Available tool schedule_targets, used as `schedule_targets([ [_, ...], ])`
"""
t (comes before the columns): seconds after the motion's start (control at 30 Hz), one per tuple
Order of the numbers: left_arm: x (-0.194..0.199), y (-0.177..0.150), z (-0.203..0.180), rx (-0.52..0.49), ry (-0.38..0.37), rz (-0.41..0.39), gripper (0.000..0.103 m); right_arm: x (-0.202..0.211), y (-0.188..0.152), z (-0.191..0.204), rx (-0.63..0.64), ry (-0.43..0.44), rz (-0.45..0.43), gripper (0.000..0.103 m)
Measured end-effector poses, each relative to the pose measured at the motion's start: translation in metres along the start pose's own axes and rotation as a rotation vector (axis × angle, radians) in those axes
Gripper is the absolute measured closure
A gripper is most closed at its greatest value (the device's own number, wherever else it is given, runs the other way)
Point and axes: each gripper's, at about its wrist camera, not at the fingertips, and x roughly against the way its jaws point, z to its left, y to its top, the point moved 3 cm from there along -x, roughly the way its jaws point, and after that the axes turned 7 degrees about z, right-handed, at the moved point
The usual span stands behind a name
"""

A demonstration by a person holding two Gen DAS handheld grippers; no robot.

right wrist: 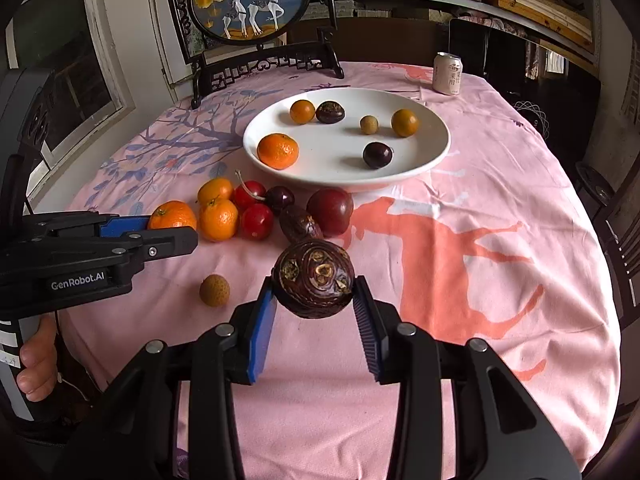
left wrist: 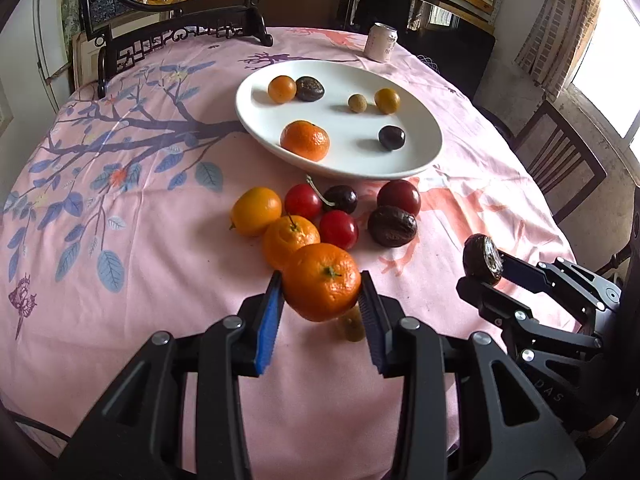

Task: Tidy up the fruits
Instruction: 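Place the passion fruit and the mandarin on the white plate, opening both tools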

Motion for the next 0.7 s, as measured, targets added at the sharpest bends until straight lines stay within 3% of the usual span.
schedule_targets([
  [0.2, 0.001, 0.070, 0.017, -0.011, 0.036, -0.015, 0.065, -0.014, 0.053, -0.013, 0.025, 0.017, 0.002, 0.064],
  [0.43, -0.041, 0.177, 0.035, 0.011, 0.108, 0.008, 0.065, -0.054, 0.144, -0.038, 0.033, -0.023, -0.012, 0.064],
  [0.7, -0.100, 0.204, 0.043, 0.052, 0.082, 0.108, 0.065, -0.134, 0.194, -0.068, 0.015, -0.082, 0.069, 0.064],
])
